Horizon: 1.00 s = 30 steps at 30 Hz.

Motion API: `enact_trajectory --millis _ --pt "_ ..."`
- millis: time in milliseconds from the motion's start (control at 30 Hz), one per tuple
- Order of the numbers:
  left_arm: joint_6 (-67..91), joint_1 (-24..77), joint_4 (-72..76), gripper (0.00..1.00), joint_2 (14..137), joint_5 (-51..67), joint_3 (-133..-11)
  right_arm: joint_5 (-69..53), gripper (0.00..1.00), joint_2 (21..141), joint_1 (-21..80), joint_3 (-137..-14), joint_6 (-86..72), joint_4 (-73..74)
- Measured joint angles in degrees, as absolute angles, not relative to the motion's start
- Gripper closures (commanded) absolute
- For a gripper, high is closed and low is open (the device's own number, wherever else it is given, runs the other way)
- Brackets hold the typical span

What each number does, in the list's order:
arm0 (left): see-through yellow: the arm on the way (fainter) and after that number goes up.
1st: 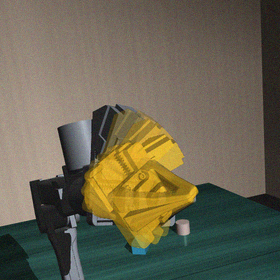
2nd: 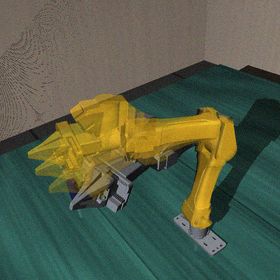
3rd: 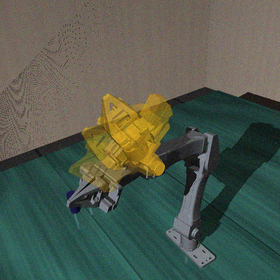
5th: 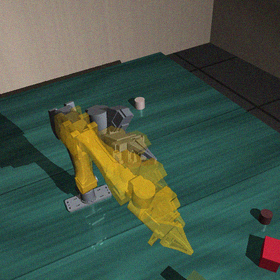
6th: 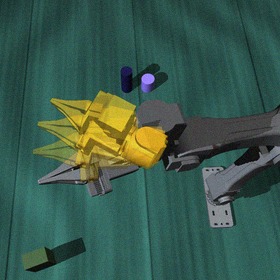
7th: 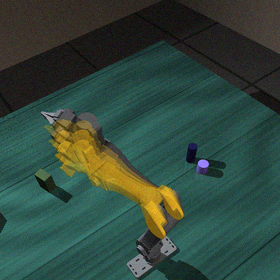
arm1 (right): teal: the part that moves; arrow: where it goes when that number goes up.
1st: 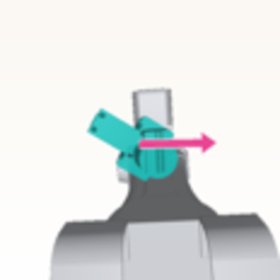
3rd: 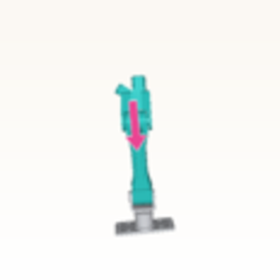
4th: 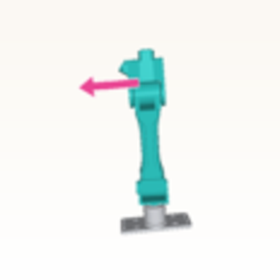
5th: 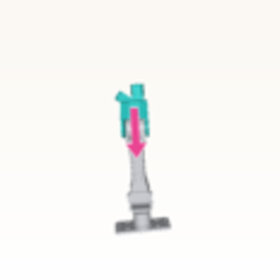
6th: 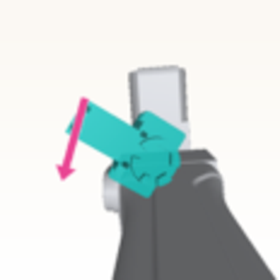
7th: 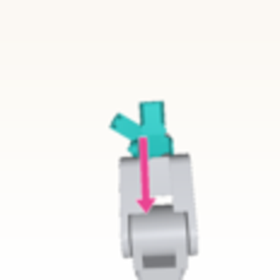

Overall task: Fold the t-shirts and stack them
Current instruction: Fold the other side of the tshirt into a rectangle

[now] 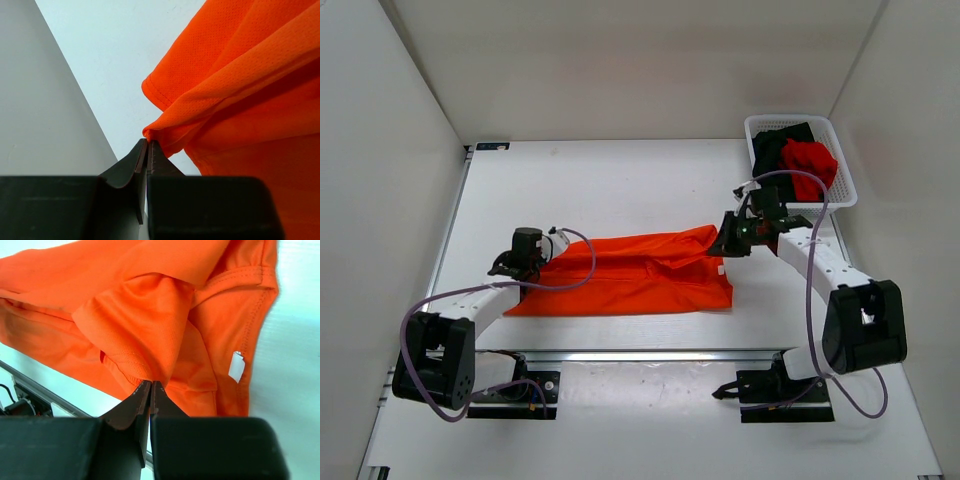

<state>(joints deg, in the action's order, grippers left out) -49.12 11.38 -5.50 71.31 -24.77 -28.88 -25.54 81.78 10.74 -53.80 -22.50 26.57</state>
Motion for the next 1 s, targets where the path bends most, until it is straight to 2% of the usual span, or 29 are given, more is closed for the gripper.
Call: enact_trajectory --millis 200,267,300,367,433,467,533,567,733,833,1000 --pt "-49.7 11.3 -5.1 0.99 71.3 -24.7 -28.5 -26.2 1.00 76.3 11.1 -49.9 -23.3 25.8" --pt "-49.8 11.4 -5.1 0.96 71.3 -24.7 -28.1 -26.8 0.91 75.5 10.9 -47.1 -24.1 25.2" --pt "-49.9 11.5 -5.1 0.92 71.3 -24.7 -27.8 -27.1 0.82 75.5 10.8 -45.8 -24.4 25.1" --pt "-50.0 11.6 -5.5 0.82 71.3 -24.7 -27.6 -27.6 0.77 75.7 10.8 -43.6 -25.0 24.9" --pt "-50.0 11.7 -5.6 0.59 71.3 -24.7 -27.6 -28.0 0.74 76.2 11.1 -42.7 -25.2 24.9" --pt "-50.0 11.8 -5.7 0.52 71.3 -24.7 -27.6 -28.0 0.73 76.6 11.2 -42.7 -25.3 24.9" --pt "-50.0 11.9 -6.0 0.15 71.2 -24.8 -27.6 -28.1 0.73 77.2 11.2 -42.7 -25.3 24.7" --pt "-49.8 12.1 -6.3 0.02 71.0 -24.9 -27.6 -28.1 0.73 77.3 11.2 -42.7 -25.3 24.8" --pt "-47.4 12.2 -7.2 0.01 67.5 -26.0 -27.6 -25.3 0.72 77.4 13.9 -44.6 -24.6 25.6" --pt "-45.7 12.1 -7.8 0.06 65.1 -26.7 -27.6 -22.9 0.72 77.4 19.9 -48.6 -23.4 26.3" --pt "-43.0 12.5 -9.1 0.07 59.5 -27.0 -27.6 -20.8 0.75 81.1 29.9 -55.9 -22.7 24.3"
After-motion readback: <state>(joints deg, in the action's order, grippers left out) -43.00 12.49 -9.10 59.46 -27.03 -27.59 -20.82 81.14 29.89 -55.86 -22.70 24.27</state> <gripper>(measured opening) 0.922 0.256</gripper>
